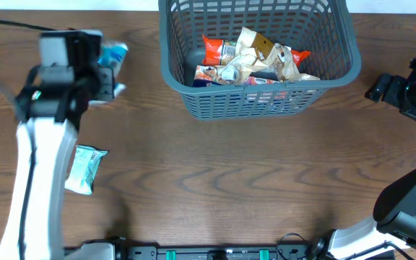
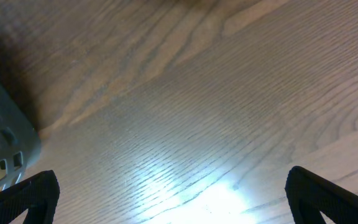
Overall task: Pack container
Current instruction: 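Lift the pouch, carry it into the basket and release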
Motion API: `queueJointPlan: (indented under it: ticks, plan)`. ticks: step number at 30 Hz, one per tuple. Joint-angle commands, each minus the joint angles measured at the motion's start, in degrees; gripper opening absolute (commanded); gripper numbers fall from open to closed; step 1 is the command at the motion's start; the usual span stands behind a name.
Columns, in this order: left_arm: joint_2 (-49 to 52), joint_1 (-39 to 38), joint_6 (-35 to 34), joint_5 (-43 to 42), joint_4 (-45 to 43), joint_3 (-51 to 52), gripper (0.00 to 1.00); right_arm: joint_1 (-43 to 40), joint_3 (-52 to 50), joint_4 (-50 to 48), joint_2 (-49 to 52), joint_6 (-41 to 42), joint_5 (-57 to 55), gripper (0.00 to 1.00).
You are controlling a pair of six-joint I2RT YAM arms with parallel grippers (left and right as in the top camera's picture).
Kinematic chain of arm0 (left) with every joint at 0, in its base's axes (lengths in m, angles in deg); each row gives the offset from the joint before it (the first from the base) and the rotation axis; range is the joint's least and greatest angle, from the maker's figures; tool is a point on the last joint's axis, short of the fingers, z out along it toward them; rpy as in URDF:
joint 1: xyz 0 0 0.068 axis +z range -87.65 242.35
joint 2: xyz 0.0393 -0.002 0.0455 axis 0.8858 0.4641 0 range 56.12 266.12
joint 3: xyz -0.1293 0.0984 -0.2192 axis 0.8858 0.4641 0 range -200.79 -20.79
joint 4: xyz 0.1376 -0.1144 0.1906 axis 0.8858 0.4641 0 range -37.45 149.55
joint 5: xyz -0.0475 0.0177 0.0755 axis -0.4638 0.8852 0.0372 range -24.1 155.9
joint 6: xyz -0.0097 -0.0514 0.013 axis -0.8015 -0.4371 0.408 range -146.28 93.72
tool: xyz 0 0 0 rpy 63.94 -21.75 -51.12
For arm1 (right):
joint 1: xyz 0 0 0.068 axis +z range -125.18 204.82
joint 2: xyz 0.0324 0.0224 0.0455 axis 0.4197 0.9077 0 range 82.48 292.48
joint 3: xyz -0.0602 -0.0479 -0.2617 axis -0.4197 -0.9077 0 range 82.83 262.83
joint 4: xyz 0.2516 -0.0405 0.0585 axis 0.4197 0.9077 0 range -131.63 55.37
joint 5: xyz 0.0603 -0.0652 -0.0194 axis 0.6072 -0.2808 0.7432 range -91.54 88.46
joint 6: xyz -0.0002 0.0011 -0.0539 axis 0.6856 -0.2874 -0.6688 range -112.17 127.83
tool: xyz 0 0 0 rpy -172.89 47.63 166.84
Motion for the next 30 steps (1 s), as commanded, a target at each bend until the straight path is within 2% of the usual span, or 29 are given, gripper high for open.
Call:
queueJointPlan:
  ticks: [1, 7, 12, 18, 26, 30]
  plan:
    - [-5.5, 0.1, -2.6, -2.8, -2.9, -2.1, 0.06, -0.3, -0.3, 0.1, 0.0, -0.7, 0.2, 0.99]
    - [-8.8, -2.3, -4.4, -7.4, -9.3, -2.1, 0.06, -0.3, -0.3, 0.3, 0.0, -0.7, 0.2, 0.99]
    - [-8.4, -8.1, -3.3, -10.4, -12.5, -2.1, 0.06, -0.2, -0.3, 0.6, 0.0, -0.7, 0.2, 0.99]
    - [-8.1, -16.9, 2.7, -10.4, -16.4, -2.1, 0.06, -0.1, -0.3, 0.7, 0.0, -0.7, 0.2, 0.99]
    - [-5.6, -26.7, 15.8, -10.4, -19.5, -2.1, 0.06, -0.1, -0.3, 0.7, 0.0, -0.7, 0.2, 0.99]
    - [-3.1, -28.8, 16.1, -10.3, -23.3, -2.4, 0.06, -0.1, -0.3, 0.7, 0.0, -0.7, 0.2, 0.99]
